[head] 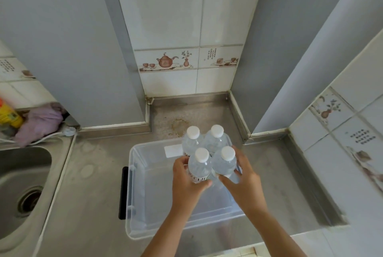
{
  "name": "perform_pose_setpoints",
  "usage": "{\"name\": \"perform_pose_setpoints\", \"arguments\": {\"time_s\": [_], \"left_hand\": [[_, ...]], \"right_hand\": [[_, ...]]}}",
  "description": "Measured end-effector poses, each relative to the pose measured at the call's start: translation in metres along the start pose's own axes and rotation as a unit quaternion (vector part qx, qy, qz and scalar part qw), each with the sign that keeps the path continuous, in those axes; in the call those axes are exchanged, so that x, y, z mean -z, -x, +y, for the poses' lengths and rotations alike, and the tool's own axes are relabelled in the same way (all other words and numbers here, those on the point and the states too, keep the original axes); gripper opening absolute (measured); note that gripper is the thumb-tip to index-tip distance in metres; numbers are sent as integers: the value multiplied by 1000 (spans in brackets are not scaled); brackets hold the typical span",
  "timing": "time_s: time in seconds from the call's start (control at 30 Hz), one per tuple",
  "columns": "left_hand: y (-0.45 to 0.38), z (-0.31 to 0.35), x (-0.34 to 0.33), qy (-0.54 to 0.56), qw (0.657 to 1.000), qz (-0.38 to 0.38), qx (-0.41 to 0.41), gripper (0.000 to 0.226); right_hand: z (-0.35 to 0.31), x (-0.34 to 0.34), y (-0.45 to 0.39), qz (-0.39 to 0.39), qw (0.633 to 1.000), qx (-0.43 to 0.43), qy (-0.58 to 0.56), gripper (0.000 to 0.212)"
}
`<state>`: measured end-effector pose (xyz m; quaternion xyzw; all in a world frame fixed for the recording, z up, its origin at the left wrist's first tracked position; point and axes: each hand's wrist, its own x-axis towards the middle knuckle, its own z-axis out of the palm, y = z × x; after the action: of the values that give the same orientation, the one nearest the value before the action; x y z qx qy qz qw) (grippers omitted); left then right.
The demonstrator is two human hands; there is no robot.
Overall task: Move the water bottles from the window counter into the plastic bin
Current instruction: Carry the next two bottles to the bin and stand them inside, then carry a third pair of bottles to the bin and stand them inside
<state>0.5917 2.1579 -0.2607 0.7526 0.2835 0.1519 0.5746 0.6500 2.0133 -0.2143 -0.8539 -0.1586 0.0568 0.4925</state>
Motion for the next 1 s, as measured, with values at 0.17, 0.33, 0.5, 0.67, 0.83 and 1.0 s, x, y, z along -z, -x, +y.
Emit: {"name": "perform_pose_setpoints", "arguments": {"time_s": [0.17, 0.33, 0.5, 0.67, 0.83, 1.0], "left_hand": [[9, 27, 9, -66, 990, 61, -112, 79], [14, 75, 16, -225, 923, 102, -294, 54], [26, 103, 8, -290, 865, 44, -408, 37], [61, 109, -18, -300, 827, -24, -475, 41], [112, 118, -50, -279, 800, -106, -521, 44], [177, 125, -76, -272, 771, -195, -542, 51]], "right_hand": [[-12, 9, 10, 37, 989, 49, 133, 61], [-21, 28, 26, 98, 965, 61, 237, 57], [-26, 60, 60, 168, 943, 60, 281, 46], [-25, 94, 112, 224, 921, 19, 319, 44], [-17, 127, 179, 276, 903, -35, 328, 45], [-5, 152, 256, 339, 879, -89, 324, 45]]}}
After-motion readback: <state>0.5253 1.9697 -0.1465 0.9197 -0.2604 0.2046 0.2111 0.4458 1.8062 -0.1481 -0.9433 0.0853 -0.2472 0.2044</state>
